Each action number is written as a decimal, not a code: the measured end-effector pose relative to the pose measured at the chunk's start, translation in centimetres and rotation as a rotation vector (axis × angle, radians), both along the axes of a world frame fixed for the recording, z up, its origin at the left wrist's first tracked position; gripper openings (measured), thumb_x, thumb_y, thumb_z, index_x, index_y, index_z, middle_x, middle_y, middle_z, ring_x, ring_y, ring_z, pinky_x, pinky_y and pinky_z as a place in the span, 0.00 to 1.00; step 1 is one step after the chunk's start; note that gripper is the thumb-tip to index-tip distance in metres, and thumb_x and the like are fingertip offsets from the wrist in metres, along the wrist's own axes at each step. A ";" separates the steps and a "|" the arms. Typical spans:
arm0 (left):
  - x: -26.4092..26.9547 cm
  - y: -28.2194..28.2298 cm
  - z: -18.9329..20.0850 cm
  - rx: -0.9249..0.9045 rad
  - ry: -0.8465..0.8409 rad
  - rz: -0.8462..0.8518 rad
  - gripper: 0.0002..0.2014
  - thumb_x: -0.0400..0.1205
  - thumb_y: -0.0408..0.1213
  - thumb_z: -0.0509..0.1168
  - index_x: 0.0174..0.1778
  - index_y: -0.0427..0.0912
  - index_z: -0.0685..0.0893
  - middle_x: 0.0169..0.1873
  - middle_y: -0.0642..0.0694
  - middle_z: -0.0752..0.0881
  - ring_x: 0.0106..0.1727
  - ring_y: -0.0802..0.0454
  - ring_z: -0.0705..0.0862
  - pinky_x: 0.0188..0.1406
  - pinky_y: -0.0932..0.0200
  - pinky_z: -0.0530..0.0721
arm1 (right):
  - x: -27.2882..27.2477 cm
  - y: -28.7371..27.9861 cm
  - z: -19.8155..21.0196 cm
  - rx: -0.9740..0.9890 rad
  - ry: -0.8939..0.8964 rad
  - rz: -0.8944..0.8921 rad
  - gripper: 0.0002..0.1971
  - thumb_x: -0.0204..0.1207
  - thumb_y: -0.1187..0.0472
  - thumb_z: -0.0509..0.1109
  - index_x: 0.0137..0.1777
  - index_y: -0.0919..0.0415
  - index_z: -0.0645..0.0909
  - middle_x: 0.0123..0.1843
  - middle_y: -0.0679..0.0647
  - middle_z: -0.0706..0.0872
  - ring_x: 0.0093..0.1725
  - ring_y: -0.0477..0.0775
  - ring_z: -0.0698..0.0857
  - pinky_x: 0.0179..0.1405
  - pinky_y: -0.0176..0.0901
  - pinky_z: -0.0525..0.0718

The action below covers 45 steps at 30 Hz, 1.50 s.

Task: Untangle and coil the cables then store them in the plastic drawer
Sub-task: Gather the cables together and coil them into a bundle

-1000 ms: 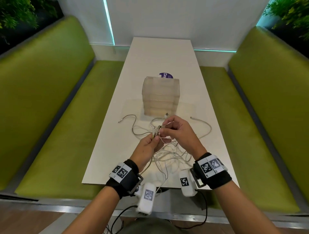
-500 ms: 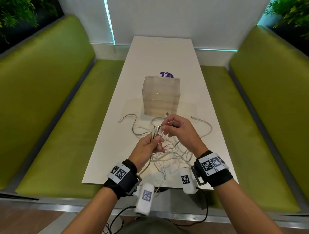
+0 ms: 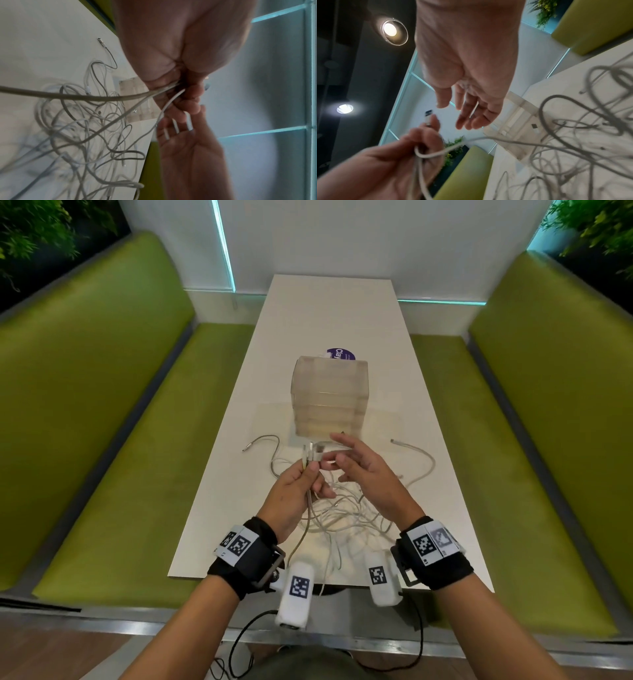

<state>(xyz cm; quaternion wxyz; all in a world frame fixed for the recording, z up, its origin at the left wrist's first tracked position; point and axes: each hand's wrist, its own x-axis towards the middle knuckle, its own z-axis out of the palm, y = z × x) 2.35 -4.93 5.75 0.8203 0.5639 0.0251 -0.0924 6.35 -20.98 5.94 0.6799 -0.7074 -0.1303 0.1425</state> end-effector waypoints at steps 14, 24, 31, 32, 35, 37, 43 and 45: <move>2.2 6.2 6.9 -0.339 -0.181 0.249 0.12 0.89 0.39 0.49 0.48 0.42 0.77 0.22 0.55 0.71 0.21 0.61 0.64 0.22 0.67 0.63 | 2.4 -5.0 -5.3 -0.547 -0.056 0.155 0.12 0.83 0.59 0.64 0.38 0.52 0.83 0.33 0.57 0.84 0.29 0.40 0.80 0.37 0.37 0.77; 1.9 5.5 2.8 0.026 0.022 0.270 0.15 0.89 0.45 0.52 0.50 0.39 0.79 0.24 0.53 0.67 0.21 0.60 0.62 0.21 0.67 0.63 | 3.2 -4.7 -1.8 -0.314 0.071 0.090 0.13 0.84 0.68 0.58 0.43 0.67 0.83 0.22 0.50 0.69 0.25 0.47 0.72 0.35 0.39 0.76; 0.3 -1.8 0.3 0.413 -0.027 0.037 0.07 0.81 0.37 0.69 0.53 0.42 0.82 0.24 0.61 0.79 0.24 0.69 0.76 0.26 0.74 0.72 | 2.4 -0.6 1.7 -0.275 0.060 0.114 0.10 0.84 0.68 0.56 0.46 0.64 0.78 0.21 0.46 0.72 0.23 0.44 0.70 0.29 0.37 0.75; 0.3 -1.9 0.4 0.409 -0.028 0.046 0.07 0.81 0.37 0.69 0.53 0.41 0.82 0.23 0.62 0.80 0.24 0.69 0.76 0.26 0.74 0.72 | 2.2 -0.4 1.8 -0.264 0.079 0.098 0.09 0.84 0.70 0.55 0.48 0.63 0.77 0.21 0.46 0.72 0.23 0.45 0.71 0.29 0.38 0.75; 0.2 -1.3 0.6 0.395 -0.043 0.083 0.03 0.81 0.36 0.68 0.49 0.42 0.82 0.19 0.63 0.78 0.22 0.67 0.73 0.25 0.72 0.70 | 1.3 -0.2 1.6 -0.256 0.128 0.136 0.06 0.83 0.68 0.56 0.53 0.59 0.73 0.26 0.49 0.73 0.26 0.47 0.74 0.35 0.42 0.79; 0.3 -0.5 0.7 0.352 -0.015 0.131 0.02 0.82 0.36 0.67 0.44 0.44 0.82 0.19 0.60 0.74 0.22 0.64 0.69 0.24 0.69 0.68 | 0.2 -0.4 0.9 -0.287 0.152 0.195 0.07 0.83 0.67 0.57 0.58 0.59 0.72 0.30 0.51 0.79 0.32 0.51 0.82 0.40 0.44 0.83; 0.6 2.3 0.7 0.262 0.032 0.212 0.09 0.85 0.40 0.63 0.48 0.37 0.80 0.22 0.56 0.66 0.23 0.58 0.62 0.24 0.65 0.65 | -4.3 -0.3 -4.2 -0.304 0.314 0.394 0.05 0.85 0.68 0.55 0.56 0.60 0.70 0.44 0.56 0.87 0.53 0.57 0.87 0.60 0.46 0.85; 0.5 2.7 0.9 0.240 0.015 0.206 0.08 0.85 0.40 0.62 0.47 0.38 0.80 0.21 0.56 0.66 0.23 0.58 0.61 0.23 0.65 0.64 | -5.3 -0.2 -5.7 -0.324 0.348 0.434 0.05 0.84 0.68 0.56 0.56 0.60 0.70 0.47 0.56 0.87 0.52 0.51 0.85 0.61 0.43 0.83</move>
